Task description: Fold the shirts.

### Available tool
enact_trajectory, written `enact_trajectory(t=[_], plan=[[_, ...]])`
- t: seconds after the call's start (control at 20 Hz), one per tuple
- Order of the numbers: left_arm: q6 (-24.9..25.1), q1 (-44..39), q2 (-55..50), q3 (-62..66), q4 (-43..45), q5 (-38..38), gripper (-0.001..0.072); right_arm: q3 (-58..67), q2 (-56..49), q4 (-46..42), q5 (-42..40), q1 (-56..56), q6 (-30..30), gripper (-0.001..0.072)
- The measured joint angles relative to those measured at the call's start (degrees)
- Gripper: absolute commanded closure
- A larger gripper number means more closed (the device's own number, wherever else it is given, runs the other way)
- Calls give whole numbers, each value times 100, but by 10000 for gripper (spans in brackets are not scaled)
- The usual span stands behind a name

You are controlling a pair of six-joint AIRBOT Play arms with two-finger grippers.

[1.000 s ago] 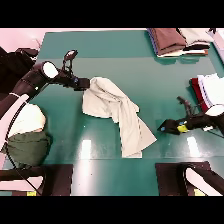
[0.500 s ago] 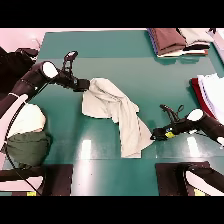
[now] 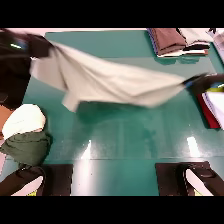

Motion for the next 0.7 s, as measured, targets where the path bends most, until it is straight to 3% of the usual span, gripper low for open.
enact_trajectory(t=[0.35,0.7], plan=[[199,7,1268,833,-372,-811,683,2052,319,-24,323,-1401,83,692],[662,11,643,28,-1064,-1528,681,2312,-748,-247,715,-911,343,692]])
